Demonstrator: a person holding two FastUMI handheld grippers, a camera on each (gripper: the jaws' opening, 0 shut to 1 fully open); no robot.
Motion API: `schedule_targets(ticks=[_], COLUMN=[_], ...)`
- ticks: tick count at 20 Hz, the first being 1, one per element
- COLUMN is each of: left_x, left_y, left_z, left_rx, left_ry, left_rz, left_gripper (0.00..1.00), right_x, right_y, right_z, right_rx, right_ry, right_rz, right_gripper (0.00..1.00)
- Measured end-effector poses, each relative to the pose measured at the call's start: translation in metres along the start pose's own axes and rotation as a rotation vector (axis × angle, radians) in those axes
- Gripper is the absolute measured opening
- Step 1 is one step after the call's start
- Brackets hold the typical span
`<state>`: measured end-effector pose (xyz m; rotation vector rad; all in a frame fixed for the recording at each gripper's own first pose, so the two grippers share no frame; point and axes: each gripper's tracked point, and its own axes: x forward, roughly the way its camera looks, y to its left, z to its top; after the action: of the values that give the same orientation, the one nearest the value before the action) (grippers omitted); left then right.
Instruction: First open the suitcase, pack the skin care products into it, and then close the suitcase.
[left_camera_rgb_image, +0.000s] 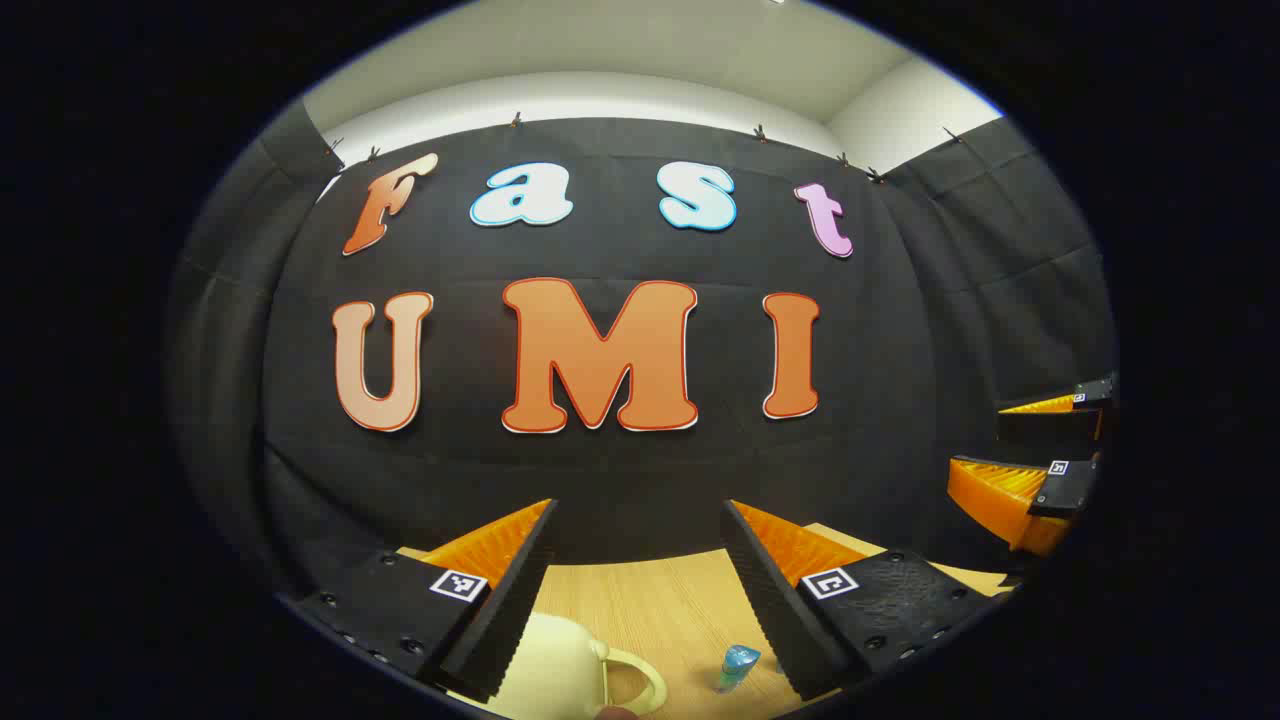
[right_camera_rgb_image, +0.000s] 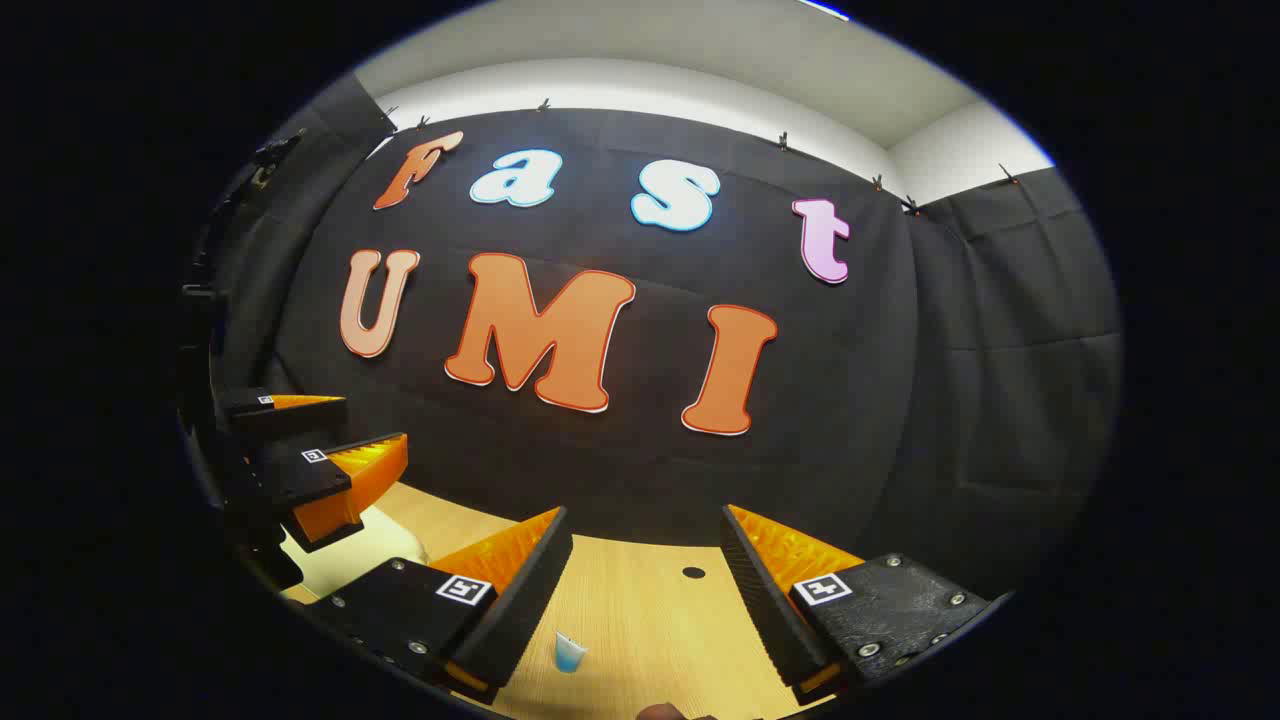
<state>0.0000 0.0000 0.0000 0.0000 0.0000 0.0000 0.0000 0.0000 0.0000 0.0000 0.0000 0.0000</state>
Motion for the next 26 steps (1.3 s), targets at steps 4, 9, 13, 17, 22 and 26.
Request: schedule_targets(ticks=[4,9,13,17,22,26], left_x=[0.001,0.013,0.017,0.022,0.026,0.023], left_y=[-0.002,-0.011,-0.019,-0.008,-0.003,-0.009], left_z=[0.008,0.01,0.005,-0.002,-0.038,-0.067], left_rx=[-0.063,0.0,-0.013,0.021,0.135,0.279], left_ry=[0.0,0.026,0.042,0.059,0.145,0.192], left_rz=[0.059,0.084,0.1,0.15,0.133,0.094], left_gripper=[1.0,1.0,0.98,1.0,0.98,0.98], right_x=[0.013,0.027,0.035,0.046,0.055,0.062], right_y=[-0.002,0.002,0.005,0.004,-0.006,-0.018], right_z=[0.002,0.005,0.0,-0.003,-0.005,-0.009], right_rx=[0.003,0.025,0.034,0.043,0.032,0.028], right_ry=[-0.018,-0.046,-0.045,-0.039,-0.044,-0.039], right_rz=[0.064,0.136,0.173,0.189,0.179,0.16], right_gripper=[0.94,0.94,0.94,0.94,0.94,0.94])
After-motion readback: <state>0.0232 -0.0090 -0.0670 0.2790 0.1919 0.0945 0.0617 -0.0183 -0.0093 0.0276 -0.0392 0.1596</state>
